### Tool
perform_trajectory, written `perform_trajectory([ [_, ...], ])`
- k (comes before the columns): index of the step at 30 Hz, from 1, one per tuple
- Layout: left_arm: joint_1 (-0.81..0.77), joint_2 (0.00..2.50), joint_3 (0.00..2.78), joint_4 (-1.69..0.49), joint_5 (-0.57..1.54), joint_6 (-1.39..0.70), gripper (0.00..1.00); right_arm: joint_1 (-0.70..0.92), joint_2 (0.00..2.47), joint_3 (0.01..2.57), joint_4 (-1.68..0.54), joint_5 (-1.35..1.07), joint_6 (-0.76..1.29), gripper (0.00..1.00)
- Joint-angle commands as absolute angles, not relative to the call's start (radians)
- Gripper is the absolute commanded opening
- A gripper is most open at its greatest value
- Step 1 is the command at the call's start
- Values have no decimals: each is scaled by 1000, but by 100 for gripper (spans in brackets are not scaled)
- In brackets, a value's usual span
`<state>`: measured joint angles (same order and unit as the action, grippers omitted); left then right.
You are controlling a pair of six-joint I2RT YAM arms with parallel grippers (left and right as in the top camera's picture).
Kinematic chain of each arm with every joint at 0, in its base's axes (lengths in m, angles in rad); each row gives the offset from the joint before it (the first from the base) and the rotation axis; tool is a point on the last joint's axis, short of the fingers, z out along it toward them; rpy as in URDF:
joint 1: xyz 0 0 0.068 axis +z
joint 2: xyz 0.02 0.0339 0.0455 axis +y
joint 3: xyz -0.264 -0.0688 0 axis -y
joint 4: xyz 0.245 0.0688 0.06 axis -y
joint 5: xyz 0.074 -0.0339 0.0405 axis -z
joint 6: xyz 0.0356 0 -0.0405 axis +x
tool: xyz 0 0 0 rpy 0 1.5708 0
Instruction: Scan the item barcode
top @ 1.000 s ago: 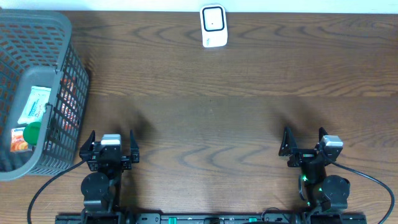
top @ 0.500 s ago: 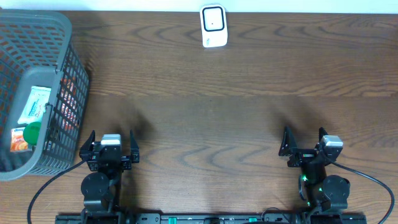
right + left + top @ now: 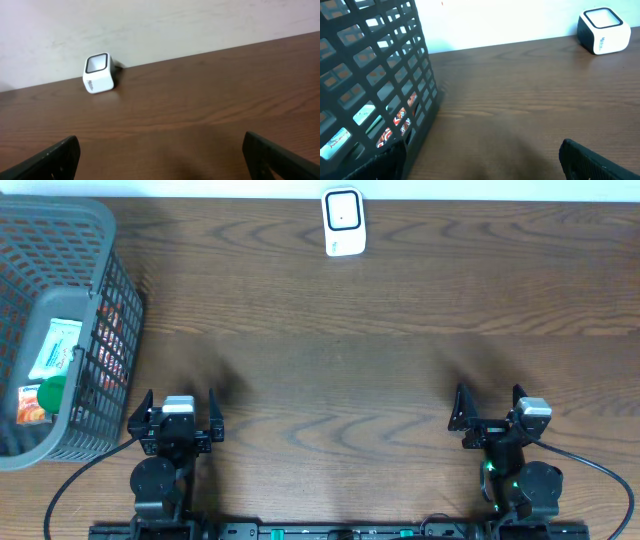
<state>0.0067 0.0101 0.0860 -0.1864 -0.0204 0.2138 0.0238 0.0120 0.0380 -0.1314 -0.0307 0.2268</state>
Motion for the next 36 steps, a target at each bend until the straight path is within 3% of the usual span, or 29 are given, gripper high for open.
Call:
perform_trajectory([
  [1,13,6,56,-189,-7,215,98,41,7,32,-131,-35,231,99],
  [25,13,15,100,-217,-7,85,98,41,7,32,-131,-35,231,99],
  [36,13,241,260,-285,44,7,98,41,7,32,-131,-35,231,99],
])
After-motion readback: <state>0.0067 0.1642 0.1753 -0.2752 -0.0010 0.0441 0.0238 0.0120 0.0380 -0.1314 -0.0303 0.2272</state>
